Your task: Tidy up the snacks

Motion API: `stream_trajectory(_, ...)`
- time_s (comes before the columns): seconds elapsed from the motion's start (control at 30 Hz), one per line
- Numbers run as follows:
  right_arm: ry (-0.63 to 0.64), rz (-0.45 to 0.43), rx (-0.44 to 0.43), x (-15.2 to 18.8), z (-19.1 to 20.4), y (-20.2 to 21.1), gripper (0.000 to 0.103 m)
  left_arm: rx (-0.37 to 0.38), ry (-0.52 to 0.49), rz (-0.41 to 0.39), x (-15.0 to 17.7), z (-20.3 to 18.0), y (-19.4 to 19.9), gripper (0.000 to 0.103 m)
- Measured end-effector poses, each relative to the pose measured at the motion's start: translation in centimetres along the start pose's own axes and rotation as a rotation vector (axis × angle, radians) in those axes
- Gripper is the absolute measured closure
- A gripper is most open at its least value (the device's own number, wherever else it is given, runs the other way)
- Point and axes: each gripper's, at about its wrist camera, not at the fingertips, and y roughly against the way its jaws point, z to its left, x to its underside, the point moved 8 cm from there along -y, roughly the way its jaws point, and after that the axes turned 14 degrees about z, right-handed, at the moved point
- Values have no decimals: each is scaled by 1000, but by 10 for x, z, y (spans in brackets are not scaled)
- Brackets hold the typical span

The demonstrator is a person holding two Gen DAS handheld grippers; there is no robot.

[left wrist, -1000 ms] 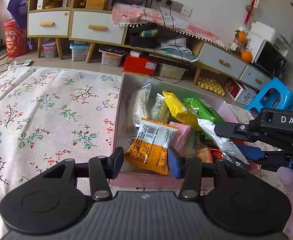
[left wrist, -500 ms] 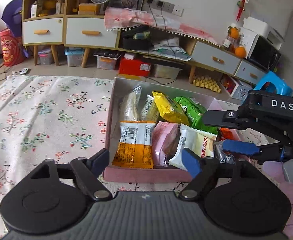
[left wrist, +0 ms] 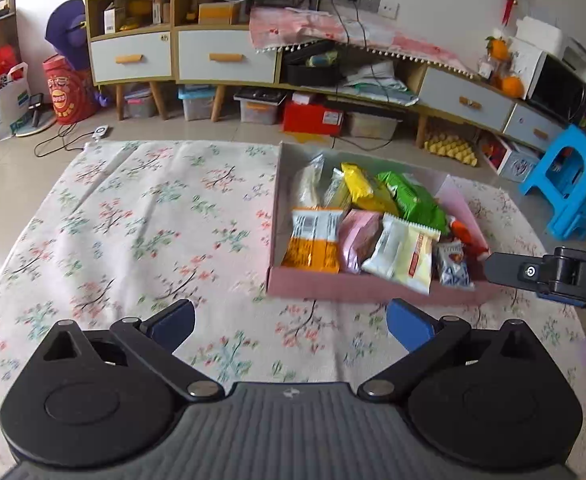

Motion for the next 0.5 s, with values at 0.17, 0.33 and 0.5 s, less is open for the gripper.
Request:
stream_trajectory(0.17, 23, 36, 70, 23, 0, 17, 11, -28, 31, 7, 17, 5, 19, 0)
stream_trajectory(0.33, 40, 54, 93, 52, 2, 23, 9, -90, 49, 27, 36, 8, 24, 0)
stream_trajectory(0.5, 54, 86, 117, 74, 1, 15, 7, -109, 38, 40, 50, 6, 20, 0)
